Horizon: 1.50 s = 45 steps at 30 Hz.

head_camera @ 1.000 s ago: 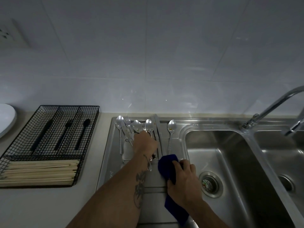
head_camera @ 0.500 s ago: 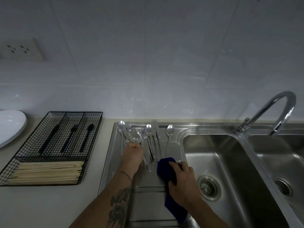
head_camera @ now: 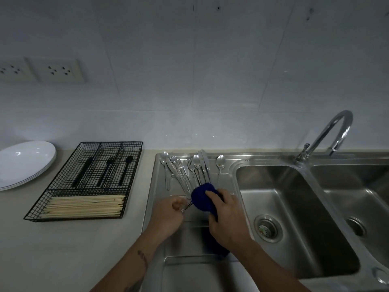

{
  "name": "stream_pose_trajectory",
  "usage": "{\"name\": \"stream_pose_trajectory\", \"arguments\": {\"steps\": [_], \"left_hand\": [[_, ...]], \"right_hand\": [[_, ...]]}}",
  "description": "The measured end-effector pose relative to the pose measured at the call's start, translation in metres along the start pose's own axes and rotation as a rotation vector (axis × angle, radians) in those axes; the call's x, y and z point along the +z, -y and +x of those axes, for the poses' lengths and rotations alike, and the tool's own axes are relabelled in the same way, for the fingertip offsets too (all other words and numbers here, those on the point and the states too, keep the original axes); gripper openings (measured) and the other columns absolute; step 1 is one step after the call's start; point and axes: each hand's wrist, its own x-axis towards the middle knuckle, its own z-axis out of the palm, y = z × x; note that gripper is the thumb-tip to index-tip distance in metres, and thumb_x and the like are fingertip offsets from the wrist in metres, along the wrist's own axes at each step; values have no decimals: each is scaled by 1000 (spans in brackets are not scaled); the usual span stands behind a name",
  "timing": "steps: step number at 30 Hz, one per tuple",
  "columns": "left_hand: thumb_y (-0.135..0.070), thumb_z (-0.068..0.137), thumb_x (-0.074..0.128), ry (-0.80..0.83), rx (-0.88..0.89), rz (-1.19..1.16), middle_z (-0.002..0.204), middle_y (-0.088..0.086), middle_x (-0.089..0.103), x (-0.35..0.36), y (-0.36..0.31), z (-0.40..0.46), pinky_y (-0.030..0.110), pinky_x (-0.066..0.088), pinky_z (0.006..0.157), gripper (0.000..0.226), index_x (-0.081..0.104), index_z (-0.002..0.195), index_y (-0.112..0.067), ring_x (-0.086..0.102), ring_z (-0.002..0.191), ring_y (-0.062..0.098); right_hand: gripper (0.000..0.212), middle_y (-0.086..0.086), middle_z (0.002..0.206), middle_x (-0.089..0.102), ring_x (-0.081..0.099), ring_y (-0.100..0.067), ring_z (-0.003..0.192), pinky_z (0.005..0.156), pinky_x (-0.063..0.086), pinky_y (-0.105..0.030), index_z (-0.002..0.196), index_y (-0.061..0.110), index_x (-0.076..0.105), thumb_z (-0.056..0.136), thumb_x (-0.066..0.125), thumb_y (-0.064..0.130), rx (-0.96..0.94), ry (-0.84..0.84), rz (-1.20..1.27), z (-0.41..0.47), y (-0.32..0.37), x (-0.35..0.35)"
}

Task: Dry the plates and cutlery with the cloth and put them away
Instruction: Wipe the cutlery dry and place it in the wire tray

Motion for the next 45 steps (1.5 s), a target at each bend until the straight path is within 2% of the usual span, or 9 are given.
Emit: {"name": "stream_pose_trajectory", "arguments": {"steps": [4, 7, 12, 14, 19, 23, 27, 33, 45], "left_hand": [[10, 80, 56, -43, 114, -17, 89, -3, 68, -13, -4, -19, 12, 48, 65, 41, 69, 97, -25, 62, 82, 11], [10, 78, 60, -97, 189, -4, 83, -2, 63, -22, -5, -25, 16, 49, 64, 44, 63, 88, -33, 60, 78, 11], [12, 76, 60, -90, 288, 20, 78, -3, 60, -32, -8, -28, 36, 55, 67, 42, 61, 93, -27, 60, 73, 15], [11, 77, 61, -92, 312, 28, 79, -3, 60, -36, -6, -27, 36, 55, 65, 40, 61, 95, -25, 60, 72, 14], [8, 76, 63, -88, 343, 73, 77, -5, 59, -37, 1, -29, 25, 51, 57, 39, 63, 95, -26, 58, 69, 11], [10, 76, 61, -89, 349, 35, 76, -3, 63, -36, 0, -28, 25, 53, 60, 36, 69, 93, -20, 59, 69, 11], [3, 74, 64, -82, 349, 89, 76, -10, 67, -37, -2, -28, 17, 52, 60, 32, 73, 91, -22, 62, 70, 6], [-6, 79, 70, -120, 398, 85, 77, -12, 68, -37, 2, -26, 23, 57, 66, 19, 71, 87, -23, 65, 72, 4], [-10, 81, 69, -184, 455, 210, 75, -18, 61, -38, 6, -32, 25, 52, 64, 20, 68, 84, -30, 58, 71, 2]], "right_hand": [[65, -5, 125, 53, 51, -24, 104, 80, 47, -33, 123, 22, 57, 61, 75, 20, -55, 31, -129, -6, 21, -1], [63, -6, 126, 50, 50, -26, 103, 82, 49, -36, 124, 22, 56, 64, 74, 18, 11, 17, -180, -8, 23, -2], [60, -9, 127, 50, 50, -28, 100, 80, 49, -41, 120, 23, 58, 63, 75, 19, 28, 4, -278, -9, 41, -9], [62, -8, 129, 48, 50, -27, 103, 82, 50, -41, 122, 24, 56, 63, 76, 20, -21, 19, -301, -10, 44, -11], [62, -11, 131, 45, 48, -29, 105, 84, 48, -42, 127, 23, 52, 68, 70, 18, 91, -3, -316, -11, 40, -16], [65, -7, 136, 42, 45, -25, 107, 85, 48, -38, 129, 24, 50, 67, 70, 19, -53, 35, -332, -13, 47, -13], [69, -7, 140, 39, 44, -26, 105, 85, 47, -40, 135, 23, 45, 69, 67, 19, 51, 18, -344, -13, 42, -15], [75, -5, 137, 42, 46, -25, 104, 84, 48, -39, 133, 20, 48, 63, 74, 18, -51, 44, -380, -13, 50, -13], [63, -11, 132, 50, 47, -31, 100, 86, 46, -39, 130, 9, 56, 69, 66, 2, 210, -242, -75, -15, 26, -32]]}}
